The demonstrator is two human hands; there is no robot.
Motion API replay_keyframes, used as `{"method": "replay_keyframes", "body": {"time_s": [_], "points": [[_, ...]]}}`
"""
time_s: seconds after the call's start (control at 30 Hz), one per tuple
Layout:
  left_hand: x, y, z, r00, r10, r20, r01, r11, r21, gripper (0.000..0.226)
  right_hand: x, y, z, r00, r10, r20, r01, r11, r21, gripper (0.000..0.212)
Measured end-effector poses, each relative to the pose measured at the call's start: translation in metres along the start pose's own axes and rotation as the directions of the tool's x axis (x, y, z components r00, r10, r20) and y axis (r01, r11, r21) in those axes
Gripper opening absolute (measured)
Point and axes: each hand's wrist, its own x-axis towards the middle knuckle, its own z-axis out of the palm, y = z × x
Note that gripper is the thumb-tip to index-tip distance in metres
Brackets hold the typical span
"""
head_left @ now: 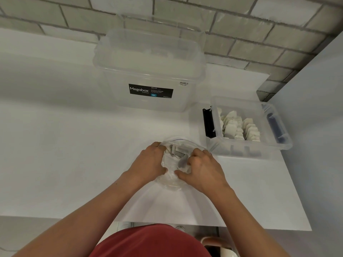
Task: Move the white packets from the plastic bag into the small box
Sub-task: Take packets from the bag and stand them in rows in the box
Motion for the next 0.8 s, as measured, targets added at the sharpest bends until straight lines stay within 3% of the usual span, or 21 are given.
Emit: {"method": "replay_keyframes", "body": {"time_s": [0.1, 0.4, 0.8], "points": [[0.000, 0.000, 0.000, 1.000, -0.002, -0.001, 0.002, 1.000, -0.007, 0.053, 0.000, -0.003, -0.003, 0.998, 0.025, 0.051, -0.023, 0.999, -0.042, 0.057], [0.000, 0.000, 0.000, 1.000, -0.002, 0.001, 0.002, 1.000, -0.006, 0.056, -0.005, 0.011, -0.002, 0.977, -0.038, -0.210, 0.060, 0.993, 0.099, 0.008], [-0.001, 0.002, -0.002, 1.000, -0.008, 0.006, 0.008, 1.000, 0.024, 0.065, -0.010, 0.028, -0.033, 0.924, 0.049, -0.380, 0.132, 0.890, 0.437, 0.005]]}}
